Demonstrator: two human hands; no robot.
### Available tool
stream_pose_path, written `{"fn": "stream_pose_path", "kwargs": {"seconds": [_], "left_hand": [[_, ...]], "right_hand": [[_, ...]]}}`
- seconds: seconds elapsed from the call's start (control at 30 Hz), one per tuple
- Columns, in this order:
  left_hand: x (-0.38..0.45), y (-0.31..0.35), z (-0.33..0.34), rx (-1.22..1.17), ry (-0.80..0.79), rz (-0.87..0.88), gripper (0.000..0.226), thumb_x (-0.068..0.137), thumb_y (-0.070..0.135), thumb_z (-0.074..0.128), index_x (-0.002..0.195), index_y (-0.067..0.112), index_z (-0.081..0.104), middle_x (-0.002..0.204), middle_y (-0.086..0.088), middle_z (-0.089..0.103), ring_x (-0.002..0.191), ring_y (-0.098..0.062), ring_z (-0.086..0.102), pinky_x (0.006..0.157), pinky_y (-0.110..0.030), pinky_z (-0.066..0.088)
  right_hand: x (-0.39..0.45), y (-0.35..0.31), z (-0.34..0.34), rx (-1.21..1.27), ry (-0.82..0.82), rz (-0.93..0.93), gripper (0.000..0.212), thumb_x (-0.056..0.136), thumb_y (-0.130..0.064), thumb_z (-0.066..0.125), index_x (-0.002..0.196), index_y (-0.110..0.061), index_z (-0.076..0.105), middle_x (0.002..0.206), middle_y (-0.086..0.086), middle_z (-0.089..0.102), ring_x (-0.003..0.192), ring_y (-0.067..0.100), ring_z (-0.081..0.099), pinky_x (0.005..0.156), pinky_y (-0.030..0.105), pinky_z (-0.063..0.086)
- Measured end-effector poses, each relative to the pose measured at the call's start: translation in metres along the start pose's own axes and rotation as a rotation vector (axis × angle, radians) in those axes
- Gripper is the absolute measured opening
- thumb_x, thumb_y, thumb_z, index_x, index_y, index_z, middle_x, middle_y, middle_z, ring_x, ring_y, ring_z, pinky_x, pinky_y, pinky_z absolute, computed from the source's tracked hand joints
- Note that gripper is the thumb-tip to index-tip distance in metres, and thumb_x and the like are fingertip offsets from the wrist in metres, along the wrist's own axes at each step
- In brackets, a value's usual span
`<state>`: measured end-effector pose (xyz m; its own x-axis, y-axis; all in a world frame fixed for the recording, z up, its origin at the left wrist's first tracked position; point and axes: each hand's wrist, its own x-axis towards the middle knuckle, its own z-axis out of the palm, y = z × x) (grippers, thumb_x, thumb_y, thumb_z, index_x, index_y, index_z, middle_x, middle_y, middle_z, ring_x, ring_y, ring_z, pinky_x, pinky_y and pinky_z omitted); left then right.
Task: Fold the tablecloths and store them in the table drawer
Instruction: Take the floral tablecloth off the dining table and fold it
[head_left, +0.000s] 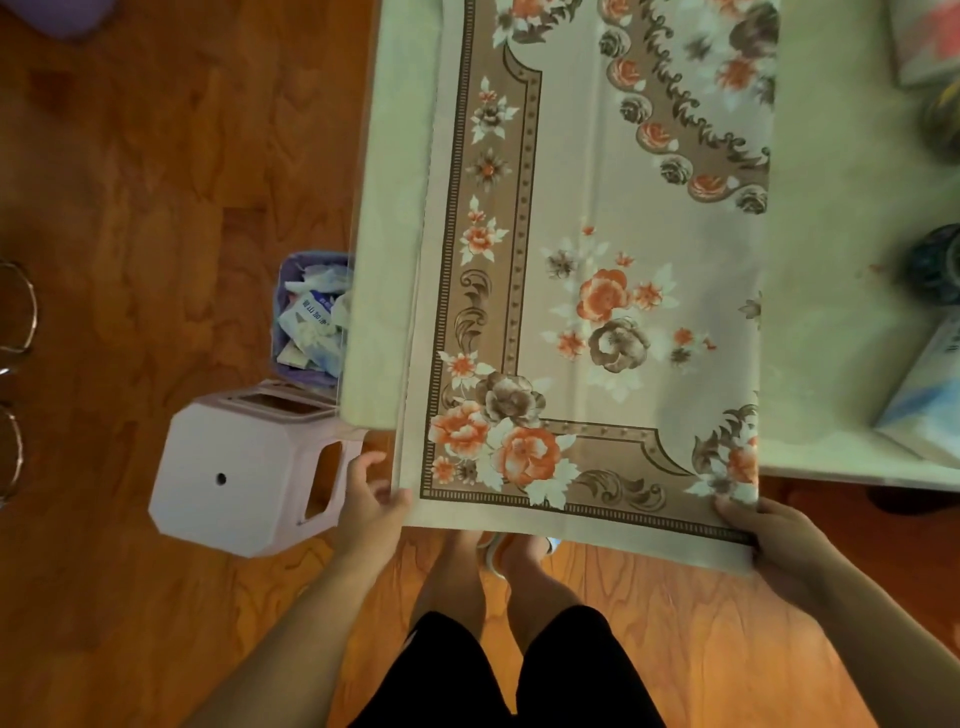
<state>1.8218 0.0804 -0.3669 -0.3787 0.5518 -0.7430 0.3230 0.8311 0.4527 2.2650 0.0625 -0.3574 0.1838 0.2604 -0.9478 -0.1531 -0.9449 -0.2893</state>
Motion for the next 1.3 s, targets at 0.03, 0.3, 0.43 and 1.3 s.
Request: {"fn": "stream_pose_path", "kwargs": {"seconds": [0.03,0.3,0.43,1.3], "left_hand": [[0.0,0.001,0.002,-0.002,-0.024,0.012,0.052,0.093,0.012,0.07,0.135,0.029,0.045,0.119,0.0,0.066,0.1,-0.012,0.068,0.079,-0.033,0.062],[0.011,0.004,0.005,-0.106,-0.113,-0.168,0.048,0.092,0.01,0.071,0.132,0.028,0.053,0.119,0.0,0.066,0.105,-0.019,0.067,0.088,-0.041,0.061],[0.015,0.001,0.005,-0.177,-0.229,-0.29,0.028,0.098,0.025,0.066,0.125,0.018,0.064,0.118,-0.004,0.072,0.108,-0.022,0.068,0.097,-0.044,0.056],[0.017,0.011,0.013,-0.012,-0.262,-0.179,0.022,0.103,0.033,0.057,0.119,0.021,0.066,0.112,0.002,0.072,0.105,-0.014,0.065,0.093,-0.035,0.052]], "right_hand": [[0.001,0.001,0.0,0.003,-0.001,0.009,0.031,0.095,-0.015,0.062,0.12,0.002,0.061,0.11,0.022,0.073,0.107,0.04,0.067,0.091,0.049,0.054],[0.001,0.005,-0.001,0.022,0.037,0.038,0.029,0.097,-0.01,0.058,0.125,-0.002,0.059,0.116,0.023,0.069,0.11,0.039,0.065,0.096,0.053,0.052],[-0.001,0.005,-0.001,0.029,0.031,0.038,0.031,0.097,-0.012,0.058,0.127,-0.002,0.057,0.119,0.023,0.066,0.113,0.039,0.062,0.101,0.055,0.049],[0.0,0.008,0.0,0.2,0.033,0.071,0.031,0.102,-0.02,0.052,0.128,-0.002,0.056,0.126,0.024,0.063,0.12,0.035,0.06,0.103,0.049,0.049]]}}
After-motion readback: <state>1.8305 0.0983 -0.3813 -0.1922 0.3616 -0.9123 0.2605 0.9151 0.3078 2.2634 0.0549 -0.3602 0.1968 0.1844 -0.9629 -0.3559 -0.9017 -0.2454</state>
